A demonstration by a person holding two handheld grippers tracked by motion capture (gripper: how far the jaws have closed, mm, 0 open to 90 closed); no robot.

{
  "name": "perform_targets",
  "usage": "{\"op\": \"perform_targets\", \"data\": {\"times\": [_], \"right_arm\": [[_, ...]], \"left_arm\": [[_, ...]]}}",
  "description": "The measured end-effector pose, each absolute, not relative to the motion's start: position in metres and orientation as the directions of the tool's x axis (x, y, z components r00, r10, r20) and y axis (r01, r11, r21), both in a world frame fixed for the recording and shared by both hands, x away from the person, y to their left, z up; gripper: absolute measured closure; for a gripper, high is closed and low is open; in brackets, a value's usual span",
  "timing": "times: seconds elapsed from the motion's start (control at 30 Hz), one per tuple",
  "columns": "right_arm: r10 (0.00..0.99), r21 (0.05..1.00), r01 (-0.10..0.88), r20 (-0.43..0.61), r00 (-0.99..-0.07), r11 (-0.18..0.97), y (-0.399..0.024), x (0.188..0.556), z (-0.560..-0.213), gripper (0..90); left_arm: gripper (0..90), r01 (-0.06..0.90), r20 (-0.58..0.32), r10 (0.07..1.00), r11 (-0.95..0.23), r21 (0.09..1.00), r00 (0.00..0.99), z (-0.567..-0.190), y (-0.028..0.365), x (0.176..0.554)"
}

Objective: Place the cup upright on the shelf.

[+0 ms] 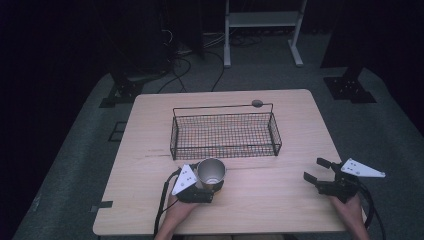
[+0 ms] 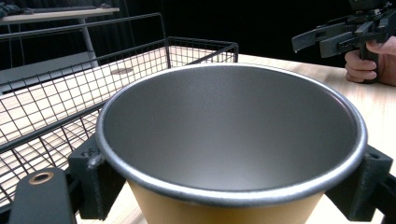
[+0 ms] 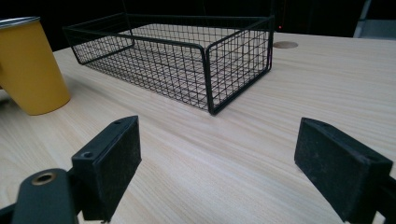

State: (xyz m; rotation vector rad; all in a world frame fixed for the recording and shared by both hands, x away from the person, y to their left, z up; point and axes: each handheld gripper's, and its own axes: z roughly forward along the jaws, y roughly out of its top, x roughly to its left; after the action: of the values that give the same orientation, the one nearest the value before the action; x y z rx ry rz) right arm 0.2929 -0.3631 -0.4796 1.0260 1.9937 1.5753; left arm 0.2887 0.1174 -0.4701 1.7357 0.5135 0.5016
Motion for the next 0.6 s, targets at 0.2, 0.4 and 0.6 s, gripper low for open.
{"op": "perform_targets", "data": {"times": [0.2,0.4,0.6], "right_arm": [[0.747,0.95,0.298,0.131,-0.652,0.094,-0.363,0.293,-0.48,13.5],[0.747,0.95,0.299,0.133,-0.651,0.092,-0.364,0.293,-0.48,13.5],[0.745,0.95,0.299,0.133,-0.653,0.093,-0.363,0.293,-0.48,13.6]], "left_arm": [[13.2,0.062,0.062,0.574,-0.194,0.979,0.816,-0.467,0.116,0.288],[13.2,0.049,0.065,0.572,-0.182,0.982,0.818,-0.457,0.117,0.288],[13.2,0.045,0.056,0.557,-0.165,0.985,0.828,-0.447,0.117,0.29]]}}
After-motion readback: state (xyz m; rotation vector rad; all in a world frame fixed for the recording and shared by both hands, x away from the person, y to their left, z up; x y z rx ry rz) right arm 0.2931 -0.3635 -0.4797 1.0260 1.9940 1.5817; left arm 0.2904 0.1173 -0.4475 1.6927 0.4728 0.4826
